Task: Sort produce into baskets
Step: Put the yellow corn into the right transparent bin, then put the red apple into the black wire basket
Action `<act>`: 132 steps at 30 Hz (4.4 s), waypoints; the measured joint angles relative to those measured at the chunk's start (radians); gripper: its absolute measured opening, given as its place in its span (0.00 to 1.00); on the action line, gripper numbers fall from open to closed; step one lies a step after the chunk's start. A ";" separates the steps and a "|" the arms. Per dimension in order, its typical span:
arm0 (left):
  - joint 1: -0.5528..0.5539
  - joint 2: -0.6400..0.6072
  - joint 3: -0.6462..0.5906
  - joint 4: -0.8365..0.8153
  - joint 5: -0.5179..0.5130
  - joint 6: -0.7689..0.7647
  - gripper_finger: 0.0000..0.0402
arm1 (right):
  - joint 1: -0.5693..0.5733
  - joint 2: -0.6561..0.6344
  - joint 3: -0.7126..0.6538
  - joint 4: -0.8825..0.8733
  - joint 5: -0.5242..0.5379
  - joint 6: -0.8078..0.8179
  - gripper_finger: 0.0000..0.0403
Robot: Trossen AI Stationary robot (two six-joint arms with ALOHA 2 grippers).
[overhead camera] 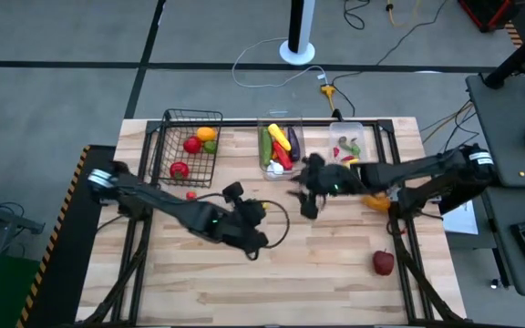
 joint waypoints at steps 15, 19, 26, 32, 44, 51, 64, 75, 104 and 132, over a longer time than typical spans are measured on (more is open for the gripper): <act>-0.105 -0.248 -0.628 1.219 0.033 0.376 0.02 | 0.206 0.037 -0.237 0.959 -0.095 -0.187 0.44; -0.104 -0.230 -0.677 1.429 0.076 0.484 0.03 | 0.206 0.037 -0.240 0.984 -0.106 -0.188 0.44; -0.090 -0.189 -0.647 1.487 0.091 0.570 0.03 | 0.208 0.038 -0.238 0.992 -0.128 -0.192 0.44; -0.080 -0.179 -0.626 1.489 0.090 0.593 0.03 | 0.209 0.038 -0.235 0.991 -0.123 -0.185 0.47; -0.054 -0.178 -0.596 1.496 0.105 0.601 0.03 | 0.203 0.133 -0.218 1.090 -0.096 -0.215 0.56; -0.054 -0.178 -0.596 1.496 0.106 0.601 0.03 | 0.185 0.182 -0.160 1.084 -0.096 -0.243 0.53; -0.055 -0.178 -0.597 1.492 0.094 0.615 0.04 | 0.180 0.183 -0.157 1.074 -0.100 -0.237 0.09; -0.059 -0.184 -0.598 1.348 -0.004 0.554 0.40 | 0.170 0.156 -0.158 0.980 -0.096 -0.188 0.06; -0.063 -0.293 -0.598 0.738 -0.043 0.049 0.56 | -0.610 0.024 0.095 -0.675 0.249 0.327 0.13; -0.063 -0.293 -0.598 0.738 -0.043 0.040 0.56 | -0.610 -0.003 0.085 -0.624 0.089 0.264 0.39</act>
